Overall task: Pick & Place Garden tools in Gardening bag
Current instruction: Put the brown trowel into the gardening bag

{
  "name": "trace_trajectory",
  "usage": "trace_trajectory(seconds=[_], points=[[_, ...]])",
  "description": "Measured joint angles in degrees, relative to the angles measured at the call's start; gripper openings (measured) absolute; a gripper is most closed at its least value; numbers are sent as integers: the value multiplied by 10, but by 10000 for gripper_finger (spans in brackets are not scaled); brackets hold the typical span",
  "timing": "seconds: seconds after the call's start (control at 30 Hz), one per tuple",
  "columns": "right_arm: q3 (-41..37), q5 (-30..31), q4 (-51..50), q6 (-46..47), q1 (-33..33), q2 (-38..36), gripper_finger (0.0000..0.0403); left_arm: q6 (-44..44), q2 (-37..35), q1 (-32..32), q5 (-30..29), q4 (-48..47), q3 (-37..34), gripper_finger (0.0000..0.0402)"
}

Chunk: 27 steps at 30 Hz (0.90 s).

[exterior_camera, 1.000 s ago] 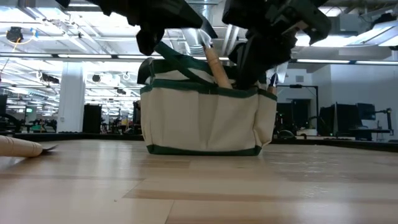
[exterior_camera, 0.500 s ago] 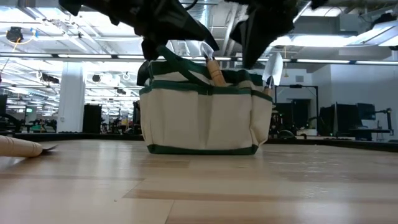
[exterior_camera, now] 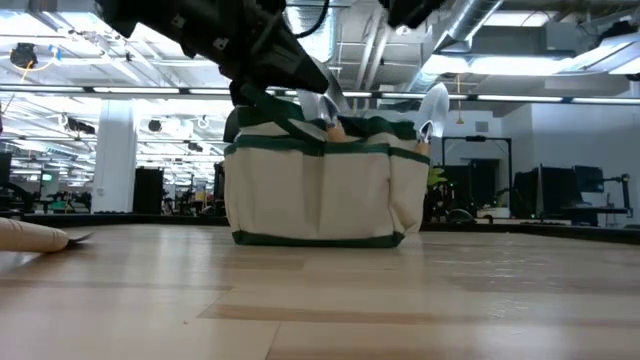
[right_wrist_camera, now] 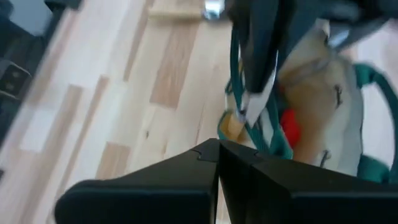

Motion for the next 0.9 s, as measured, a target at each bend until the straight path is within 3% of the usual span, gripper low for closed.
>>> trace_trajectory(seconds=[0.33, 0.63, 0.9], points=[[0, 53, 22, 0, 34, -35, 0, 2, 51, 6, -1, 49, 1, 1], [0, 56, 8, 0, 49, -34, 0, 4, 43, 6, -1, 57, 0, 8], [0, 56, 8, 0, 52, -34, 0, 17, 37, 6, -1, 63, 0, 57]])
